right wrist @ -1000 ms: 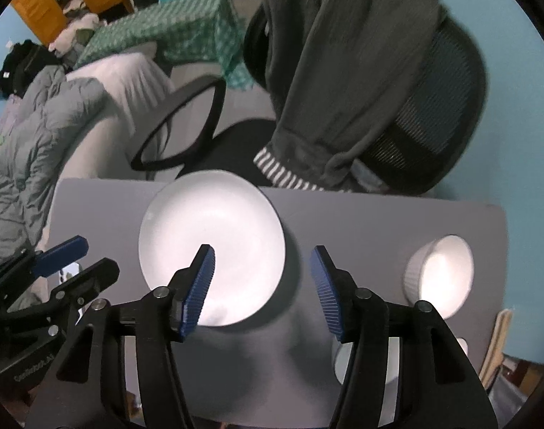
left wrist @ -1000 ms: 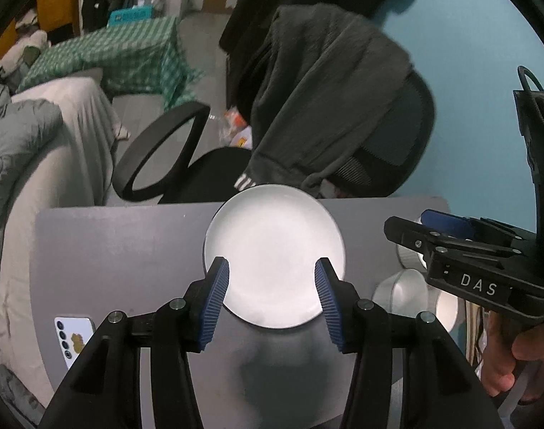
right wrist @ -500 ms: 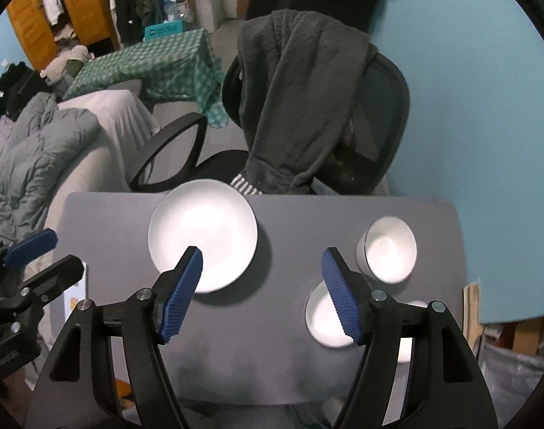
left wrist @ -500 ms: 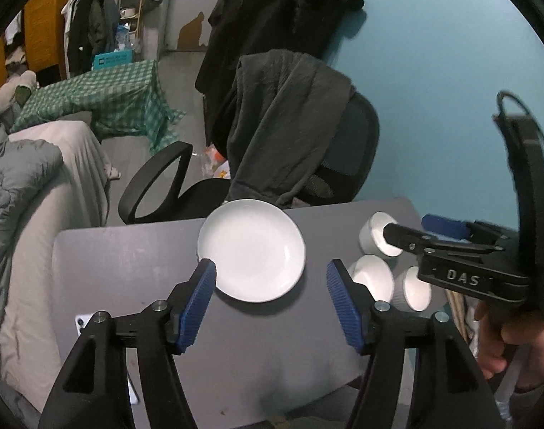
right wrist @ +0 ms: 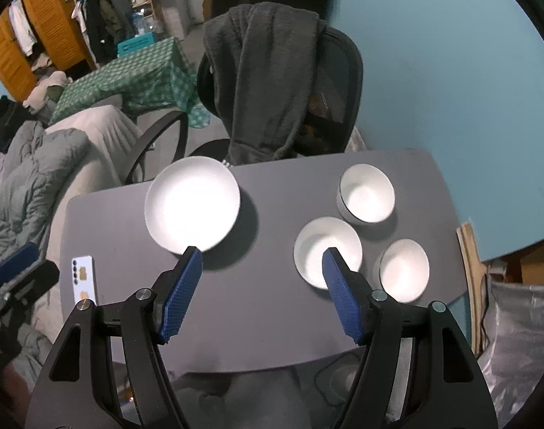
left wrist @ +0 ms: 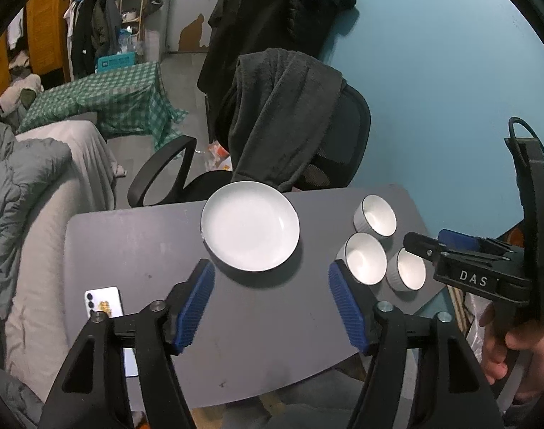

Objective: Organize plates and bowls

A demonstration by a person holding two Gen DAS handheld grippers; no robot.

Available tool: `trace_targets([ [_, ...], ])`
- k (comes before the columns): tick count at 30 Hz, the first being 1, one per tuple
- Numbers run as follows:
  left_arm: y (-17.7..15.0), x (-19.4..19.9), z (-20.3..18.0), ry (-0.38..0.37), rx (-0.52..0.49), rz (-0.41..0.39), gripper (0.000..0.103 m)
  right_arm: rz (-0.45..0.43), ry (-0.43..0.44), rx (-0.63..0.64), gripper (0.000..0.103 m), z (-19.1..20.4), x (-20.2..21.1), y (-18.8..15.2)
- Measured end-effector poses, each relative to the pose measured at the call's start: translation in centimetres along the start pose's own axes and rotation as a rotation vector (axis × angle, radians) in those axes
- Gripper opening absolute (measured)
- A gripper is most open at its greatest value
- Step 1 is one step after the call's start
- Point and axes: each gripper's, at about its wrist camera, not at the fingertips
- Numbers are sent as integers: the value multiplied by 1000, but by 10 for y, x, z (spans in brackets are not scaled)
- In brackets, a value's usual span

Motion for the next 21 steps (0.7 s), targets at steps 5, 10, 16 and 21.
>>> trace_targets([
  [5,-6,12,0,12,-13,-27,80,0,12,-15,70,4,6,-11],
  [10,-7,17,2,52,-9,-41,80,-14,19,-11,70,7,9,-10],
  [16,-6,19,6,83,6,-51,80,-32,19,-1,70,9,12,-10],
  [21,-2,14,6,65,20,-23,81,-29,4,-17,71,6,14,-14],
])
Point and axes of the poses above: each gripper's, at about its wrist camera, not at the fingertips, and x roughly against the way its jaws point, z to its left, y to its top, and after that the axes turned 15 degrees about x, right-handed
